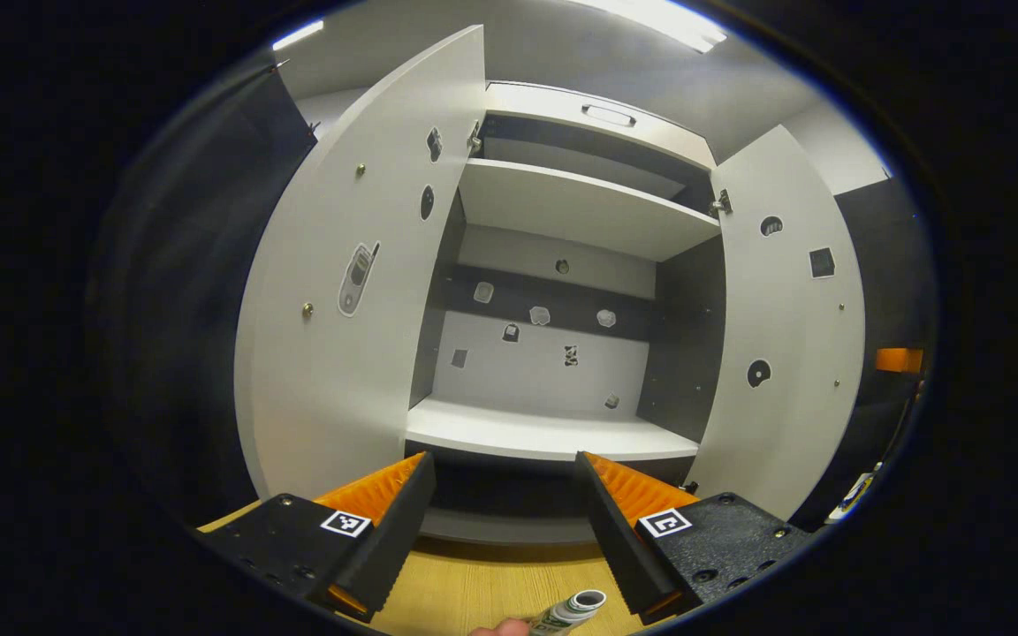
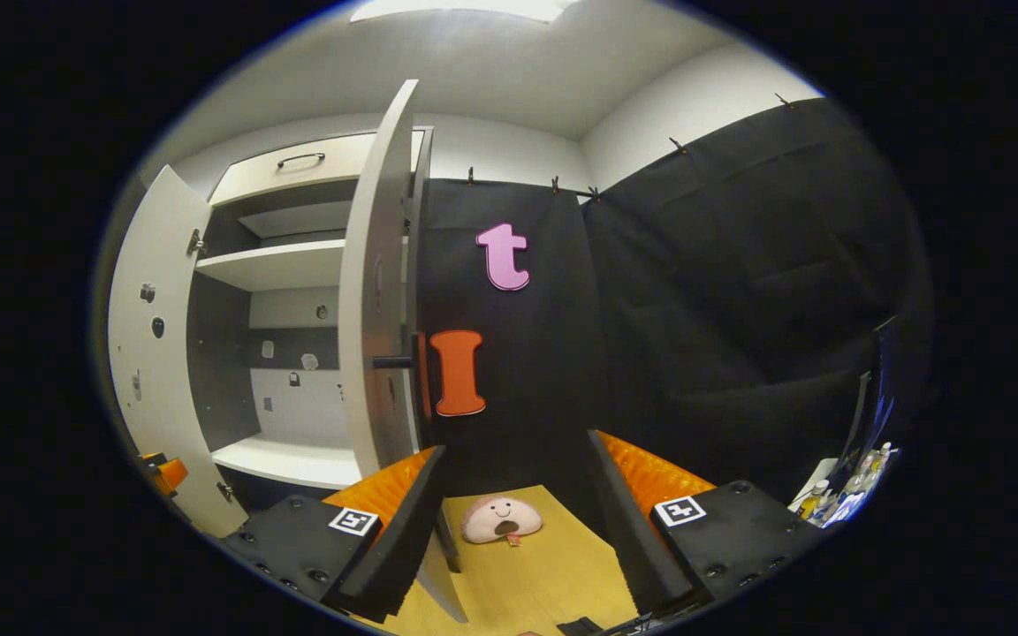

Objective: Grasp the bottle in the cabinet with the left hand and place it on the coaster, then close the right door with the right hand and the left door with the left hand.

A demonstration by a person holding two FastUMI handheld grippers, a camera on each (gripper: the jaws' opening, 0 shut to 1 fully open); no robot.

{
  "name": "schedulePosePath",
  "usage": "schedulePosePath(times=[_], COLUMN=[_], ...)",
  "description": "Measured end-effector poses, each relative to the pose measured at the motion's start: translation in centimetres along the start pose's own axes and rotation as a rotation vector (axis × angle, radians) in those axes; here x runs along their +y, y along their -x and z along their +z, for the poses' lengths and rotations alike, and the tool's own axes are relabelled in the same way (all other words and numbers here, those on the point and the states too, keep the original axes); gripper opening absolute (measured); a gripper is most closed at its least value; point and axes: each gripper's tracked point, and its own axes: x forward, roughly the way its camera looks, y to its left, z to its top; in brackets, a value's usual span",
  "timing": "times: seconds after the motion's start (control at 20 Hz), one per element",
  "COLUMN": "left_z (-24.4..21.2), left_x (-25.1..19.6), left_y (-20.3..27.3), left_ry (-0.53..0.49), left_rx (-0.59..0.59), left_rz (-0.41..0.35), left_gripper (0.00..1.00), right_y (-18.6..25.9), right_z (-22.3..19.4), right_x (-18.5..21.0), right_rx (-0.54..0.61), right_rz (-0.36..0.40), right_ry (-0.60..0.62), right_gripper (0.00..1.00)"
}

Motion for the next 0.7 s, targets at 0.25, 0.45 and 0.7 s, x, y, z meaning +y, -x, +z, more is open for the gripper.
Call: schedulePosePath(times=[0.25,0.45,0.7], left_z=[-1.0,-1.3,-1.9], left_x=[1.1,1.3,0.9], left_y=[-0.3,-0.2,-0.3], left_ry=[-0.03,-0.047,-0.05], left_rx=[0.024,0.031,0.041], left_rz=[0.008,0.007,-0.008], left_gripper=[0.95,0.95,0.95], right_y=[-4.0,-5.5,-5.7], right_z=[-0.4,-0.3,0.0], right_x=[-0.1,0.4,0.7], right_rx=[0.018,0.013,-0.009], right_rz=[-0.004,-0.011,-0.025], right_ry=[0.01,0.015,0.039], right_gripper=[0.98,0.88,0.95])
